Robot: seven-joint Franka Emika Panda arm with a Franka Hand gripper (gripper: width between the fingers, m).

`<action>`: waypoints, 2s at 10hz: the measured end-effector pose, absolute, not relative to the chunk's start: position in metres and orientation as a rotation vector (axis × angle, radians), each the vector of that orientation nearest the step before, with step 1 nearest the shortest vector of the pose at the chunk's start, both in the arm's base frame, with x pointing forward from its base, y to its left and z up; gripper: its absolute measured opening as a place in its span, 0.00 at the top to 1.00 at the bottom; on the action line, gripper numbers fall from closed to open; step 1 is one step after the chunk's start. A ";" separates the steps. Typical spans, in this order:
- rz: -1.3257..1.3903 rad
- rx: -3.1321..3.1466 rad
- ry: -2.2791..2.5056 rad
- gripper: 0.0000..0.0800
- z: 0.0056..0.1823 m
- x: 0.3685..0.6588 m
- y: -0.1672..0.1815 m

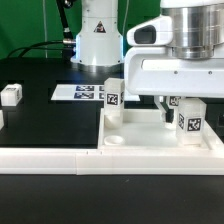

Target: Assemble square table

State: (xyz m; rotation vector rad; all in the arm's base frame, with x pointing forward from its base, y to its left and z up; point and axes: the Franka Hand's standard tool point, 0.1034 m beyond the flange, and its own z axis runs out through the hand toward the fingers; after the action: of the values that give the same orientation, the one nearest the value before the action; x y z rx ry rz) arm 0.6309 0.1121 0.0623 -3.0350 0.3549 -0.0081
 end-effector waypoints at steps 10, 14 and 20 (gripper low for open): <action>-0.010 -3.039 0.647 0.64 0.065 0.633 0.115; 0.013 -2.651 1.549 0.64 0.064 0.633 0.115; 0.121 -2.193 2.033 0.64 0.062 0.630 0.114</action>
Offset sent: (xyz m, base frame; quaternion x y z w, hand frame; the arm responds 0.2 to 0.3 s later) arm 0.0000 0.0000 0.0000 0.0000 0.0000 0.0000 1.0000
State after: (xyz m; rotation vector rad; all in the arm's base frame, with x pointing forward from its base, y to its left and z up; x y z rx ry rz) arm 0.6304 0.1138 0.0624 -2.1932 2.0335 0.1207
